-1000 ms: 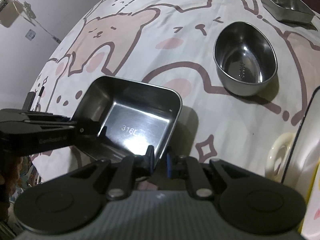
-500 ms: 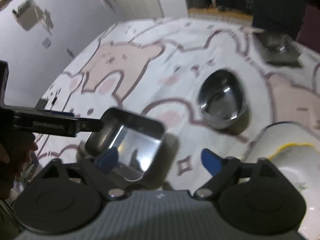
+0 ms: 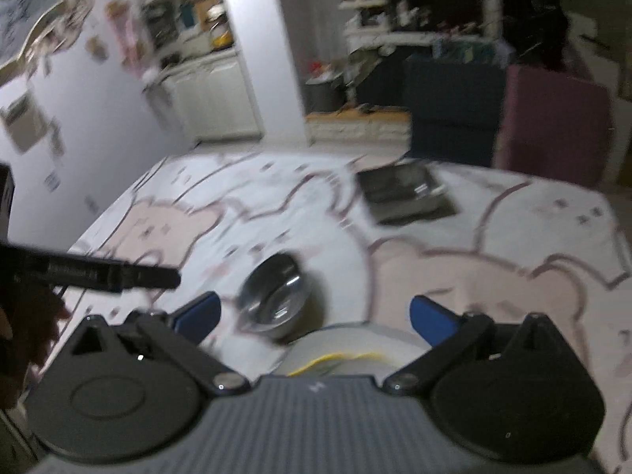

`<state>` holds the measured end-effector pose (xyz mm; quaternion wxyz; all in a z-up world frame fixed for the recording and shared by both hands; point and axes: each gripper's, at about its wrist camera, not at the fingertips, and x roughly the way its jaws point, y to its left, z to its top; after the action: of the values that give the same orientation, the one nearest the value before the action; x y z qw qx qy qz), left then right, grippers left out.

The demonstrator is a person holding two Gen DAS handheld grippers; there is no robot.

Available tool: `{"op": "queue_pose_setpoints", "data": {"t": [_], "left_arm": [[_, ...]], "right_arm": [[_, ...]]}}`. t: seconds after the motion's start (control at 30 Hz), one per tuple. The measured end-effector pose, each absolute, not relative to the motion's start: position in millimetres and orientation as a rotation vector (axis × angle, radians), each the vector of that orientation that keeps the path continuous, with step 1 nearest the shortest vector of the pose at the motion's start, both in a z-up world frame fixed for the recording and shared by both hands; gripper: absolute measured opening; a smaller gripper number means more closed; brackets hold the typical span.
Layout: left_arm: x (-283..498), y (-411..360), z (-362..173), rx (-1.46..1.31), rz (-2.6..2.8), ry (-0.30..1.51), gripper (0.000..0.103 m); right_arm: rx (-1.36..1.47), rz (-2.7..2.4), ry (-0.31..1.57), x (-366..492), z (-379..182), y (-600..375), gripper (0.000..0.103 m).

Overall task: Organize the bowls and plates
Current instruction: 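Lower the steel tray onto the cloth and open both grippers, then move both tools to the second square steel tray and close on its rim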

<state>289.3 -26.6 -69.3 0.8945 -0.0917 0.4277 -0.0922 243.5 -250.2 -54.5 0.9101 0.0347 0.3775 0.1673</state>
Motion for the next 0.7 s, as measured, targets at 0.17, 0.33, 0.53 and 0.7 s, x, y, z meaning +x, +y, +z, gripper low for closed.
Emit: {"op": "queue_pose_setpoints", "data": {"t": [0.17,0.33,0.53,0.7], "left_arm": [[321,-70,-82,-0.216,-0.197,0.901,0.103],[359,-97,-97,-0.284,-0.150,0.905,0.103],[412,-107,-111,-0.316,-0.094,0.898,0.103],[456,-103,-133,-0.340,-0.041,0.944,0.088]], "right_arm": [[0.039,0.251,0.725,271,-57,-304,0.103],[0.017,0.228,0.699,314,-64,-348,0.103],[-0.061,0.236,0.668,389,-74,-376,0.103],[-0.109,0.293,0.675,453,-88,-379,0.102]]}}
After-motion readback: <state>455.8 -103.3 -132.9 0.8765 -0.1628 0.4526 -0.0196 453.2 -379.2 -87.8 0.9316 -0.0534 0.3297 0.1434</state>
